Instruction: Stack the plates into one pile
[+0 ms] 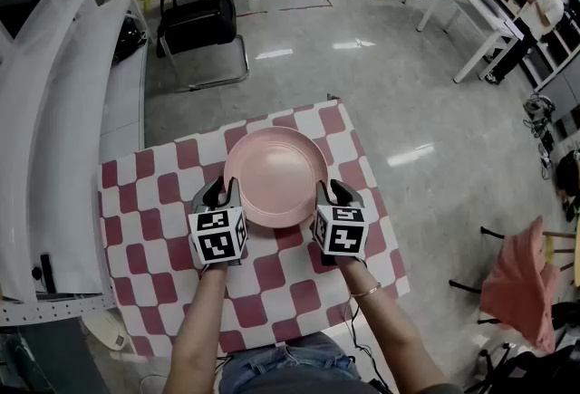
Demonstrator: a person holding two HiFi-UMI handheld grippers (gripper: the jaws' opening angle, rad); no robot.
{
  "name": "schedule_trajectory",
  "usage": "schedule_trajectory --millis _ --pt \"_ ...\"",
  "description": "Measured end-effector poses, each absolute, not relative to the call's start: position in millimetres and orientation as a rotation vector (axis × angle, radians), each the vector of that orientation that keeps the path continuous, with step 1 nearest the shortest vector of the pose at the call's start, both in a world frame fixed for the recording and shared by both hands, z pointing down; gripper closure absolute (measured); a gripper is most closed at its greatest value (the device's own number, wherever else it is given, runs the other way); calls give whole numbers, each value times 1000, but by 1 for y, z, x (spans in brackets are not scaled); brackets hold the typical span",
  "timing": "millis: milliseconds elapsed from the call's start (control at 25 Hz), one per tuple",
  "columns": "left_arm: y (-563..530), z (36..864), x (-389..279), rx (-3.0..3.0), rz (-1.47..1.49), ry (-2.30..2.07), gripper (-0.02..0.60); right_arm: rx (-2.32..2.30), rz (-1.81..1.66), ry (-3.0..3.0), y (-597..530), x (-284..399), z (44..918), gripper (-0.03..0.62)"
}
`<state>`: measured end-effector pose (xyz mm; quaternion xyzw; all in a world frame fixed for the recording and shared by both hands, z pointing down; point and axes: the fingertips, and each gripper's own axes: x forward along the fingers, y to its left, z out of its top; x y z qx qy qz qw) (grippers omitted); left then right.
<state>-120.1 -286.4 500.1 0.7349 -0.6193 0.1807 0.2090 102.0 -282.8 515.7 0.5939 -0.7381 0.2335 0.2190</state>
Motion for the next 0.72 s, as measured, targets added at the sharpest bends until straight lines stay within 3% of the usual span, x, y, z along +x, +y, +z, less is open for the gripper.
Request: schedule_trajectory --millis 720 --pt "-245 442 -102 2079 348 -1808 558 1598 542 -2288 -252 109 454 574"
